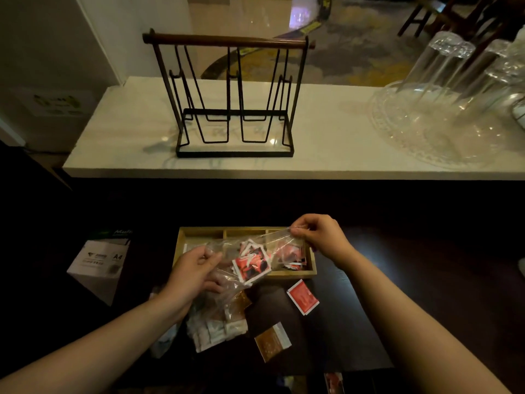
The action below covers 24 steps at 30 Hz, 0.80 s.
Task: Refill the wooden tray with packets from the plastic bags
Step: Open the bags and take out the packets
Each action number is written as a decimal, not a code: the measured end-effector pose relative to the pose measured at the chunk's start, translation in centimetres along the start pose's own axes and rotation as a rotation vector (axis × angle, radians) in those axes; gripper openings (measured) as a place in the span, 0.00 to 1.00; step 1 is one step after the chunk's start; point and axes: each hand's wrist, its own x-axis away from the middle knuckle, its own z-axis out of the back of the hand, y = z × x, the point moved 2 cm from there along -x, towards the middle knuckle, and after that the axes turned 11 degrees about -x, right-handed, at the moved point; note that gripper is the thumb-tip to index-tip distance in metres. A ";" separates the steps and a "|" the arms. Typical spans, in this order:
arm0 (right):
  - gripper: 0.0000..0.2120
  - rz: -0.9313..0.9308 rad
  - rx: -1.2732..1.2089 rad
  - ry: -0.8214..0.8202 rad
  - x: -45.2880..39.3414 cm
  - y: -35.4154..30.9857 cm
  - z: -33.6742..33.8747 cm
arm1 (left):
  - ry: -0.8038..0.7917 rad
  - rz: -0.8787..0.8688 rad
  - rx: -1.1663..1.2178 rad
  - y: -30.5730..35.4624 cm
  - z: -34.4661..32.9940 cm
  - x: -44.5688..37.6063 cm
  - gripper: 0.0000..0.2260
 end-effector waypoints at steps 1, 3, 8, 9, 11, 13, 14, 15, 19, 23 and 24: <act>0.03 -0.011 -0.009 0.001 0.0 0.4 0.0 | -0.003 -0.009 -0.005 0.2 -0.2 -0.1 0.08; 0.02 -0.025 -0.035 0.007 0.1 1.2 0.0 | -0.011 -0.026 -0.025 0.4 -0.4 -0.2 0.07; 0.03 -0.050 -0.080 0.009 0.3 2.7 0.1 | -0.034 -0.054 -0.054 1.0 -0.7 -0.6 0.06; 0.03 -0.053 -0.084 0.005 0.4 3.0 0.1 | -0.042 -0.062 -0.057 1.2 -0.8 -0.6 0.05; 0.02 -0.063 -0.090 0.011 0.5 3.5 0.2 | -0.055 -0.082 -0.068 1.6 -0.9 -0.7 0.04; 0.03 -0.080 -0.102 0.032 0.7 3.8 0.3 | -0.066 -0.095 -0.094 1.8 -0.8 -0.8 0.04; 0.03 -0.091 -0.110 0.041 0.8 3.9 0.4 | -0.070 -0.095 -0.105 1.9 -0.7 -0.9 0.04; 0.04 -0.098 -0.115 0.046 0.9 4.0 0.4 | -0.073 -0.092 -0.111 1.9 -0.6 -0.9 0.04; 0.10 -0.084 -0.108 0.063 1.1 4.2 0.0 | -0.076 -0.087 -0.112 2.4 -0.5 -0.6 0.04; 0.09 -0.076 -0.080 0.091 1.1 4.6 -0.2 | -0.087 -0.122 -0.189 3.3 -0.4 0.0 0.04; 0.08 -0.078 -0.080 0.094 1.2 4.7 -0.3 | -0.083 -0.124 -0.214 3.5 -0.4 0.1 0.04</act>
